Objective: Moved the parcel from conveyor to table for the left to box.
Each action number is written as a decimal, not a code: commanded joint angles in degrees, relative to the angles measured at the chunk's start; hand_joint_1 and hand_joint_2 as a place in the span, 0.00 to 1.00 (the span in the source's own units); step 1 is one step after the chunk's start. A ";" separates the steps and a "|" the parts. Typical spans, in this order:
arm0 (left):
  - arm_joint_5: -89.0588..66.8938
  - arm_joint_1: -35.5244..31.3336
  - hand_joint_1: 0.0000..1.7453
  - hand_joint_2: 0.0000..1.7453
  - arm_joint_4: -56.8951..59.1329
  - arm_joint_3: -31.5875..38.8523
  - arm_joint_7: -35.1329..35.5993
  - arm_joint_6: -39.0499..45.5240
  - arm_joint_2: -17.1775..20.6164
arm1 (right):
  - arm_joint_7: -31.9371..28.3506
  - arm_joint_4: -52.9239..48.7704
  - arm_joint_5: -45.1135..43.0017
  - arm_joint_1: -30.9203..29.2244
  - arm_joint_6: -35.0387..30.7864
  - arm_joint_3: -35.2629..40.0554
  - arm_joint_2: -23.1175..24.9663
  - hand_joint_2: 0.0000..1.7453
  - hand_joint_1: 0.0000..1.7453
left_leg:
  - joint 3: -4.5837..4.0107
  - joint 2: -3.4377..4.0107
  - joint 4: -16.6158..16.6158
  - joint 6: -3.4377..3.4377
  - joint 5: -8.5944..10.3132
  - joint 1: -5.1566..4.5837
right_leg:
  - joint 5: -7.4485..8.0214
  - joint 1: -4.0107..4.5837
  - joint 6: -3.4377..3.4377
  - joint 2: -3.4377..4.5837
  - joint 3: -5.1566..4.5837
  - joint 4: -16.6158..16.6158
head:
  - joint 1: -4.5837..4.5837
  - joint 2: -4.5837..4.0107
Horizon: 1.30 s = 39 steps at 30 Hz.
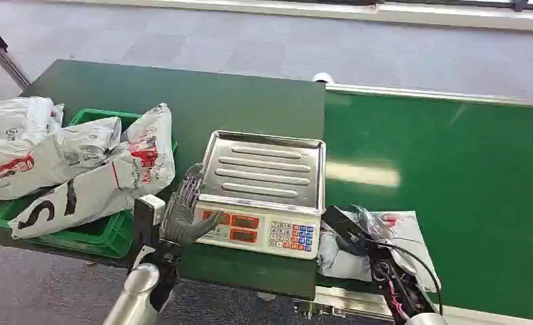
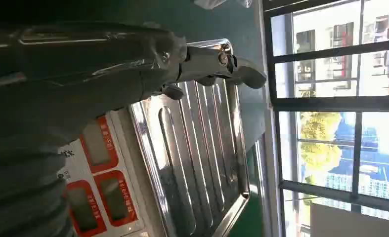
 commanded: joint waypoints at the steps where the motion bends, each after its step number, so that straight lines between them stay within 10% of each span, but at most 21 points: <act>1: -0.10 -0.68 0.00 1.00 2.21 -0.80 0.38 0.10 0.10 | -0.29 5.07 0.65 2.30 0.96 -0.66 -1.34 1.00 1.00 | -0.05 -0.18 -0.05 0.02 0.09 0.04 | 0.05 0.05 -0.02 -0.24 0.07 -0.11 | 0.02 0.00; 28: 0.81 5.22 0.00 1.00 -4.54 0.71 0.26 0.65 0.94 | -14.81 -15.80 -12.97 6.45 -9.29 -11.56 1.60 1.00 1.00 | -0.67 0.03 0.02 0.02 0.02 0.00 | 0.06 0.02 0.01 -0.04 -0.48 0.01 | 0.02 0.00; 39: 1.38 2.14 0.00 1.00 -0.01 -0.59 -2.71 0.12 1.19 | -34.83 -32.67 -28.99 13.00 -16.79 -18.74 4.93 1.00 1.00 | -0.88 -0.08 -0.01 0.02 0.06 0.00 | 0.06 0.02 -0.01 -0.19 -0.70 0.00 | 0.00 0.00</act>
